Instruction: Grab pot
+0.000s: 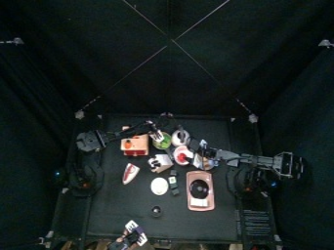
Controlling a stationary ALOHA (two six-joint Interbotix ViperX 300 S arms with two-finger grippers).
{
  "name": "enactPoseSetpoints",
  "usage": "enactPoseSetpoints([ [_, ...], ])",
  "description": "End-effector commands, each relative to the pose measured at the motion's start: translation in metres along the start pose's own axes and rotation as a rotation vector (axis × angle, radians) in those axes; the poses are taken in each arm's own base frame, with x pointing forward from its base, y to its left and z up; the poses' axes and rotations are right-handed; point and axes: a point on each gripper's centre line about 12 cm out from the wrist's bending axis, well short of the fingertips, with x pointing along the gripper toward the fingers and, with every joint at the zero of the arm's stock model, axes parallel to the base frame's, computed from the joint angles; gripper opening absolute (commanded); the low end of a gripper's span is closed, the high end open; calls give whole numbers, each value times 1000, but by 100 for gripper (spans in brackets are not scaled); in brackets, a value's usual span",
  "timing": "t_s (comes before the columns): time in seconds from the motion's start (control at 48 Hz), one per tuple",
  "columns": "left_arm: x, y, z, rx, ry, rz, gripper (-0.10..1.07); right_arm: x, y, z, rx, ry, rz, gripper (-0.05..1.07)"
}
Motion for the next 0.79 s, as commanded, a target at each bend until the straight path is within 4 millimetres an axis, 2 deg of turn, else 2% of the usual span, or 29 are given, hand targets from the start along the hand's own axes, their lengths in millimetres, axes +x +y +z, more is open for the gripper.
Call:
enactPoseSetpoints([
  [0.0,-4,4,8,-13,-23,0,87,-4,-1,8,1,-32,-1,101],
  [0.625,0,5,6,-14,-13,3,86,-3,-1,6,-1,-27,0,101],
  [0.771,0,5,5,-17,-11,1,80,-3,-1,6,-1,-27,0,101],
])
